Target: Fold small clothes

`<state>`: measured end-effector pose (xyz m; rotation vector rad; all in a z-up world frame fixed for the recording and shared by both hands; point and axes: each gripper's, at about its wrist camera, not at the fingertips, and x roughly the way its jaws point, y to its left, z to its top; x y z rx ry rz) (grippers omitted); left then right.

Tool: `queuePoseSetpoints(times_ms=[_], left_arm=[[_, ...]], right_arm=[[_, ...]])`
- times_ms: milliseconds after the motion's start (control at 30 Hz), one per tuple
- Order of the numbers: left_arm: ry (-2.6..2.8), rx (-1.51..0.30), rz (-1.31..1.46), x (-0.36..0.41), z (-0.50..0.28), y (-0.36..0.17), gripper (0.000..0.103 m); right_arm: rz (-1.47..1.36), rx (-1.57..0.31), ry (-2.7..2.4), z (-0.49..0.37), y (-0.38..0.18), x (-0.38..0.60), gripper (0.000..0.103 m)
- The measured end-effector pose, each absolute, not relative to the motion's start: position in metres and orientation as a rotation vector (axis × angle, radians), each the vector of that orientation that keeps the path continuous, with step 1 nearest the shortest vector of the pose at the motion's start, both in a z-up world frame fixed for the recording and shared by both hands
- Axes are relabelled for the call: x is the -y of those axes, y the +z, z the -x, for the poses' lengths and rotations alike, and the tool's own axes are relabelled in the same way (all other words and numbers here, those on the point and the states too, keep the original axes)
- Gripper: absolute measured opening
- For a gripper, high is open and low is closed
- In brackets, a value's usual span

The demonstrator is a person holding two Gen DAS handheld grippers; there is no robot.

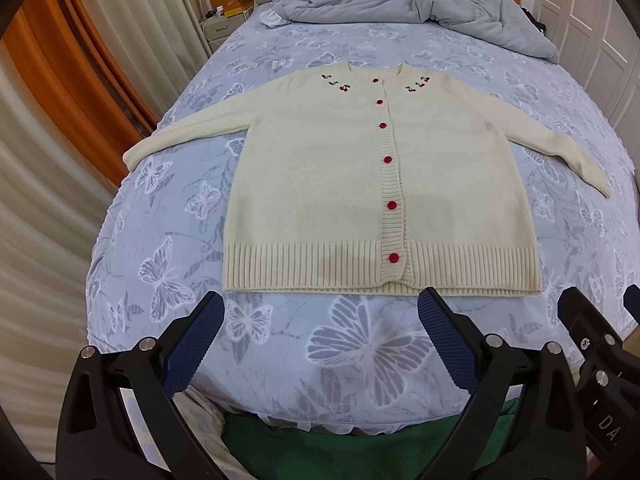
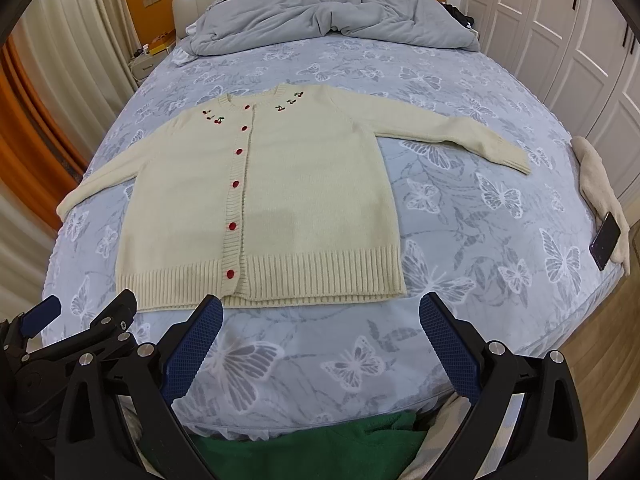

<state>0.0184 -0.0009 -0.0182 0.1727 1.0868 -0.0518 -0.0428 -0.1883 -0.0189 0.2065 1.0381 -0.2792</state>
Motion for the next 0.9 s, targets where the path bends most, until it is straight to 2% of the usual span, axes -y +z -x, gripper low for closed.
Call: queuePoseSetpoints(times_ms=[267,500,667,900], left_arm=[[-0.042,-1.098,-0.175,0.004,-0.032,-0.023,0.094],[-0.073,-1.129,-0.1,0.007,-0.058,-0.042,0.096],[-0.053,-1.114,-0.03,-0.004,-0.088,-0.062,0.096],[0.005,-1.106,0.027,-0.018,-0.127,-0.091,0.096]], right_arm=[[-0.216,-1.052,-0.28,0.029,-0.026,0.192,0.097],[-0.306,-1.044,-0.187,-0.001,-0.056,0.222,0.097],[-0.501,-0.988,-0.27,-0.032,-0.099,0.332,0.097],[-0.885,-0.863,-0.521,-0.082,-0.166,0.55,0.097]])
